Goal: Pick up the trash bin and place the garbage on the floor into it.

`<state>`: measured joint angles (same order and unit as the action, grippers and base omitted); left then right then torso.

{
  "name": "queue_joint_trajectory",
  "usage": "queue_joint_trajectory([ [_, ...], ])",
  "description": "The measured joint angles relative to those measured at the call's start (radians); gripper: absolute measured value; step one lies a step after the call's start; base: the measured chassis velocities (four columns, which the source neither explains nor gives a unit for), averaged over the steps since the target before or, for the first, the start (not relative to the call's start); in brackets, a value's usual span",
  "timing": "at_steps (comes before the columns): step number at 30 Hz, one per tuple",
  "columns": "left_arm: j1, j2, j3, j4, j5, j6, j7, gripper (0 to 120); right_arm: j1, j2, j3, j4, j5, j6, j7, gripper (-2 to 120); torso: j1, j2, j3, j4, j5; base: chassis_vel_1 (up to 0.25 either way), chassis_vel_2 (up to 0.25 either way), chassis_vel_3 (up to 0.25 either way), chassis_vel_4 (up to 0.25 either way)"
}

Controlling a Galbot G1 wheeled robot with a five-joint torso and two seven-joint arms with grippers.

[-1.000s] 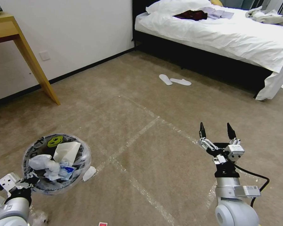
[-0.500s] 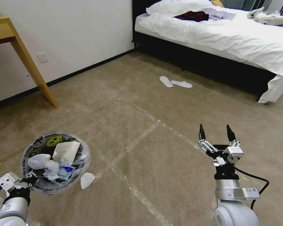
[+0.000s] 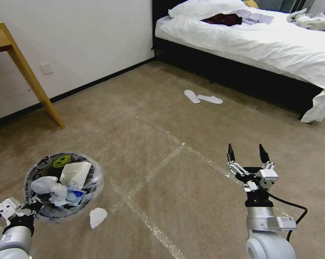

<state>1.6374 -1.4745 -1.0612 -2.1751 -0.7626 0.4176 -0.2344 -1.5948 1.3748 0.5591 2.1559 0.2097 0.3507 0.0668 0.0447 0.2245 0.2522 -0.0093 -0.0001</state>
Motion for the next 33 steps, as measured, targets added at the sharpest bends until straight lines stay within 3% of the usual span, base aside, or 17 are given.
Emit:
queue_joint_trajectory([
  [33,-0.001,-0.012,0.004,-0.007,0.017,0.000,-0.005,0,0.019,-0.013,-0.024,-0.028,-0.005,0.001,-0.004,100,0.000,0.000,0.000,0.0000,0.0001,-0.088,0.092,0.090,-0.089],
])
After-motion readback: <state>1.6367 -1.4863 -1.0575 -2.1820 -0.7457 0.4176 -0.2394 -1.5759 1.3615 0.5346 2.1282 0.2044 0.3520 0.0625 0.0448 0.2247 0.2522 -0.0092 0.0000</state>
